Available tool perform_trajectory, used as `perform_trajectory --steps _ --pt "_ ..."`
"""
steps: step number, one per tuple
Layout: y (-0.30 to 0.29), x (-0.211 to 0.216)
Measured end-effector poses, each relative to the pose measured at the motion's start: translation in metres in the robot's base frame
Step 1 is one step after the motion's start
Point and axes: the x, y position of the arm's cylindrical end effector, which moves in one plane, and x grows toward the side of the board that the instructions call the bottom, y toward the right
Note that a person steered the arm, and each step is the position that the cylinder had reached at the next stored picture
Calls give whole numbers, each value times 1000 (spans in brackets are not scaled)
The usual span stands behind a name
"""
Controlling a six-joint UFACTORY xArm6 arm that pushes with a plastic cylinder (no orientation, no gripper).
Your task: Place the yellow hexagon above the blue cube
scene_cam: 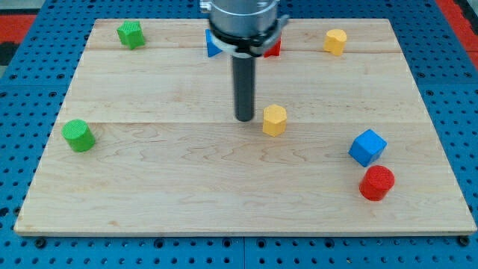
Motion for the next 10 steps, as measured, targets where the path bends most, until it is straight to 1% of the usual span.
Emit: perform_trajectory --steps 1,2,3,4,5,6,8,9,10 --pt "48 7" --pt "55 18" --pt "52 43" --pt "91 25" --pt "119 18" --pt "14 11" --pt "-16 -82" --pt "-15 -141" --pt "-17 -189"
